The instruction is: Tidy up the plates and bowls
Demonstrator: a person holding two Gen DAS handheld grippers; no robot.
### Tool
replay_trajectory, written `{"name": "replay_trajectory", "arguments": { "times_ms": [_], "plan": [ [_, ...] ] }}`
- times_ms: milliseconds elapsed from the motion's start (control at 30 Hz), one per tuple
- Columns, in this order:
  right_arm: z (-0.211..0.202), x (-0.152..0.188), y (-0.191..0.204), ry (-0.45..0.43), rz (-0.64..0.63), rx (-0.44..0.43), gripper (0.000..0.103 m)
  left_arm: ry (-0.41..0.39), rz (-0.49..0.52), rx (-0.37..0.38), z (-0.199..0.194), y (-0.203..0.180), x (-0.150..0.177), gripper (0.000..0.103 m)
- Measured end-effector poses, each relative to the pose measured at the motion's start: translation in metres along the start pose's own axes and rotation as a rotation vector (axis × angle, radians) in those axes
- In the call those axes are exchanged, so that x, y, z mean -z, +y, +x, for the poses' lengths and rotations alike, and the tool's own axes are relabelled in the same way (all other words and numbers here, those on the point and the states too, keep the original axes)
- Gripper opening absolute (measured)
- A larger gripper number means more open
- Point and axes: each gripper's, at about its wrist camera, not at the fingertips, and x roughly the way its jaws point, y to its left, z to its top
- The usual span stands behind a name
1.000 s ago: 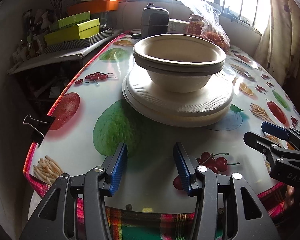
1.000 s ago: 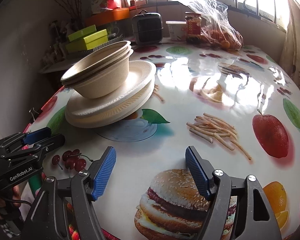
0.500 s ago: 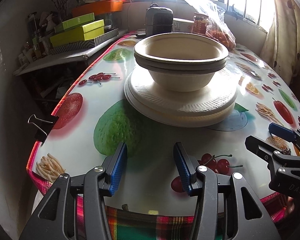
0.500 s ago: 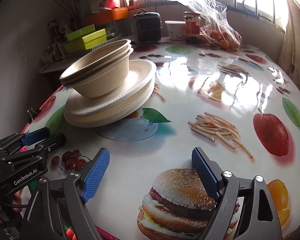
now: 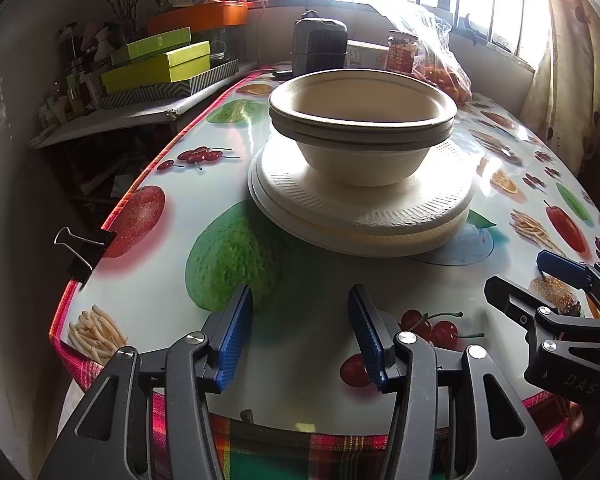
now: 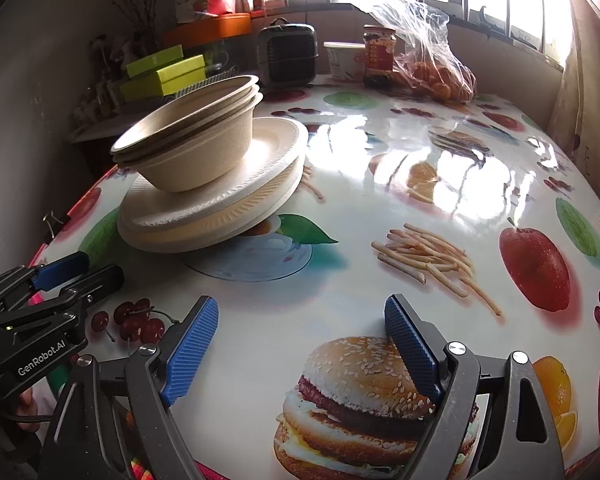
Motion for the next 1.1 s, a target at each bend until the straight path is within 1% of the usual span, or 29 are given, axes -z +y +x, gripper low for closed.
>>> {"name": "replay_trajectory", "arguments": {
  "times_ms": [500, 700, 1100],
  "plan": [
    [-0.0006, 0.0011, 0.0012, -0.004, 0.000, 0.013, 0.086, -0.002, -0.001, 0.001, -0.0002, 0.0004, 0.0005, 0.051],
    [-0.0004, 0.0018, 0.0031, -0.001, -0.006, 0.037, 0.086, -0.001, -0.001, 0.001, -0.0001, 0.0006, 0.0005, 0.051],
    [-0.0005, 0.0020, 0.0021, -0.003, -0.004, 0.036, 0.086, -0.001, 0.000, -0.001, 0.0000, 0.0006, 0.0004, 0.052]
  ]
}}
